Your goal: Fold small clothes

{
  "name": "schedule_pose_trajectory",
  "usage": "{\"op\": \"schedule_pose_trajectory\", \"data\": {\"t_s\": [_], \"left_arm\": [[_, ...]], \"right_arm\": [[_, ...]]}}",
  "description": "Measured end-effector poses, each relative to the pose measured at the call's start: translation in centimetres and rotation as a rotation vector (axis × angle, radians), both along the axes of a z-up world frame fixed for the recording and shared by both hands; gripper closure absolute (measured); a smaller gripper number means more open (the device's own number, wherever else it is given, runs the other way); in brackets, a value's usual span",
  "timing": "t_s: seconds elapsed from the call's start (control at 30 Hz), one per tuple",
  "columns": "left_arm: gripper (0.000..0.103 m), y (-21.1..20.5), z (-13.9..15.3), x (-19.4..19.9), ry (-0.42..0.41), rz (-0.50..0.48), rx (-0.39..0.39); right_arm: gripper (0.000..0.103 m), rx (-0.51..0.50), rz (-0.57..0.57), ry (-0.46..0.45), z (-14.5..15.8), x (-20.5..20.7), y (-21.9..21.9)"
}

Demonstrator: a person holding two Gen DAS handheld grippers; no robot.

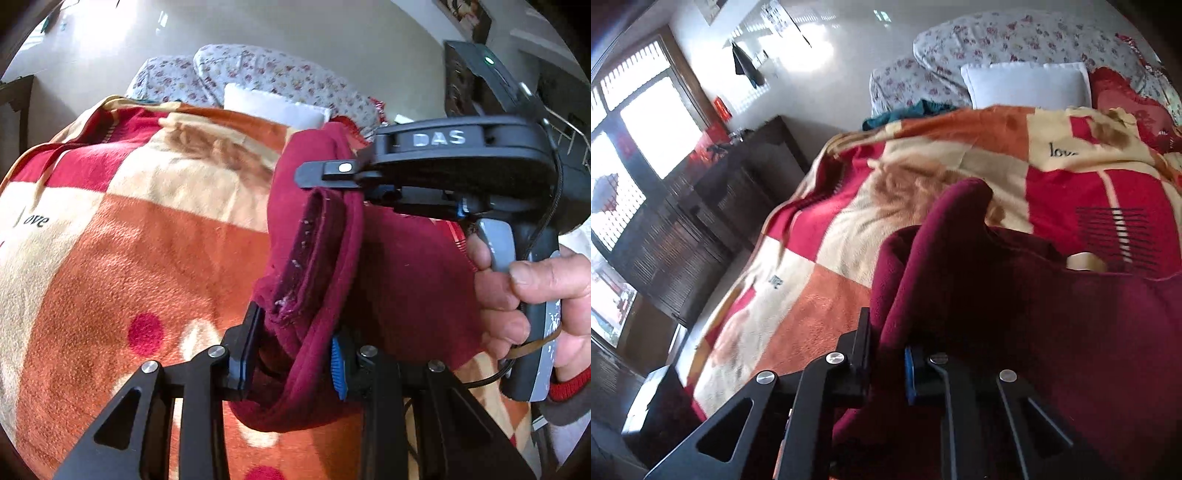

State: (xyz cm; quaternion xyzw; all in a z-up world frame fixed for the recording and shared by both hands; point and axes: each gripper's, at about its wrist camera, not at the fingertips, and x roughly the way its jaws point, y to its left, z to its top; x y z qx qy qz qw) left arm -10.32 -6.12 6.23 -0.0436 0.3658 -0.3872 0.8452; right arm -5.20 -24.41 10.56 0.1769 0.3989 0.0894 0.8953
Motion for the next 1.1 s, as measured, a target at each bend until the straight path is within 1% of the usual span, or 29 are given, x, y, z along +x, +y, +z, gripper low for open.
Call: {"op": "schedule_pose_trajectory", "data": {"t_s": [0.1, 0.27, 0.33, 0.43, 0.5, 0.6, 0.67, 0.73, 0.8, 0.9, 0.93, 1.0, 1.07, 1.1], "left_arm": [[0.072, -0.5, 0.9, -0.8, -0.002, -0.015, -0.009], [0.072, -2.4, 2.9, -2.7, -0.010, -0.048, 0.003], [0.073, -4.0, 3.9, -3.7, -0.017, -0.070, 0.030], [0.073, -7.1, 5.6, -5.5, -0.060, -0.109, 0.084], [0.073, -9.1, 6.4, -6.6, -0.085, -0.133, 0.106], [0.073, -12.6, 7.3, -8.2, -0.107, -0.176, 0.117], [0.073, -14.5, 7.4, -8.8, -0.109, -0.202, 0.121], [0.073, -17.2, 7.1, -9.7, -0.110, -0.233, 0.135], [0.073, -19.2, 6.6, -10.2, -0.114, -0.251, 0.153], [0.073, -21.6, 4.8, -11.1, -0.103, -0.254, 0.185], [0.073, -22.1, 4.3, -11.4, -0.098, -0.252, 0.193], [0.072, -22.6, 3.4, -11.4, -0.075, -0.249, 0.214], [0.070, -22.2, 3.1, -12.0, -0.046, -0.265, 0.221], [0.068, -21.4, 3.3, -12.2, -0.036, -0.279, 0.212]], "right_arm": [[0.088, 0.016, -0.005, -0.020, 1.0, -1.7, -1.3], [0.088, 0.038, -0.021, -0.050, 2.4, -4.4, -4.2], [0.089, 0.027, -0.023, -0.060, 3.1, -5.6, -5.6], [0.089, 0.022, -0.043, -0.078, 4.0, -7.0, -7.7], [0.089, 0.022, -0.067, -0.093, 4.4, -8.4, -9.8], [0.089, 0.037, -0.114, -0.109, 4.7, -10.7, -13.1], [0.089, 0.046, -0.142, -0.112, 4.7, -12.0, -15.0], [0.089, 0.046, -0.171, -0.110, 4.4, -13.2, -16.9], [0.089, 0.015, -0.200, -0.094, 3.7, -14.0, -18.5], [0.089, -0.020, -0.240, -0.049, 1.5, -14.1, -20.4], [0.089, -0.016, -0.252, -0.024, 0.4, -14.0, -21.0], [0.089, 0.043, -0.258, 0.024, -1.9, -13.9, -22.2], [0.086, 0.090, -0.267, 0.031, -2.9, -14.3, -23.1], [0.085, 0.124, -0.277, 0.023, -3.0, -14.7, -23.4]]}}
